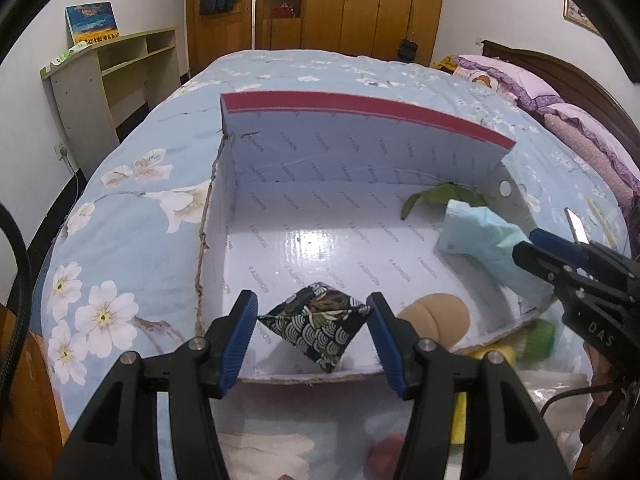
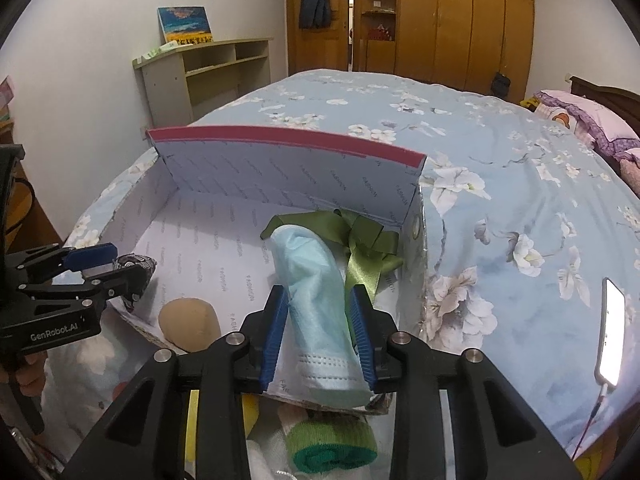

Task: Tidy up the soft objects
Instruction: 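Lower the patterned pouch into the box and open left while right releases the blue tube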

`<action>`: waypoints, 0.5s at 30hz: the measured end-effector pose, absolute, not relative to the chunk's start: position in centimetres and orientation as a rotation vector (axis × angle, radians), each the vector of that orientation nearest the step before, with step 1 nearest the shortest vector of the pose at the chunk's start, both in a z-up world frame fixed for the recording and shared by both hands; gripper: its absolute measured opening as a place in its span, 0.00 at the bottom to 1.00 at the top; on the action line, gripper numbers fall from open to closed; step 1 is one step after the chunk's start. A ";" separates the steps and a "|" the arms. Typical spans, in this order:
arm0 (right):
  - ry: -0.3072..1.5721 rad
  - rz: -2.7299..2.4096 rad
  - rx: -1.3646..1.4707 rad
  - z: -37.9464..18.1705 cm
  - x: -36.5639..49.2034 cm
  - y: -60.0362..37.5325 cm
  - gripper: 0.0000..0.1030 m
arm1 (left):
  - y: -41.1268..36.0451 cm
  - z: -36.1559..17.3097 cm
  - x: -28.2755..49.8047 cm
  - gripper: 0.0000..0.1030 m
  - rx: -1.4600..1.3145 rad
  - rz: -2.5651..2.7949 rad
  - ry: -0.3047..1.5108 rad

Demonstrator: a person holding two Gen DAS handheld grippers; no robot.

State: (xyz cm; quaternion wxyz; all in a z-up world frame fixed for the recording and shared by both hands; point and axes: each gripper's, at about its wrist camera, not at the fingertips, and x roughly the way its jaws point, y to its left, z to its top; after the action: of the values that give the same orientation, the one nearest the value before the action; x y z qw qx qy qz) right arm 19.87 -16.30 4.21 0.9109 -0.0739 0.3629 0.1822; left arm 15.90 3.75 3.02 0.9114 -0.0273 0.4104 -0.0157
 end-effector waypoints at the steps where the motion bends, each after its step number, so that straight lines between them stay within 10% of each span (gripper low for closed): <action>1: 0.744 0.376 -0.150 4.4 19.7 -16.4 0.32 | 3.7 3.2 15.7 0.58 -0.056 -0.035 0.844; 15: 0.722 0.377 -0.107 5.3 18.0 -17.6 0.32 | 3.1 4.4 14.3 0.58 -0.041 -0.052 0.833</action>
State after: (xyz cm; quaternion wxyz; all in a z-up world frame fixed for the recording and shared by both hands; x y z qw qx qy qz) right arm 18.03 -17.62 5.35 0.9167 -0.0519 0.3511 0.1834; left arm 14.33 3.14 4.39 0.9140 -0.0197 0.4044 -0.0254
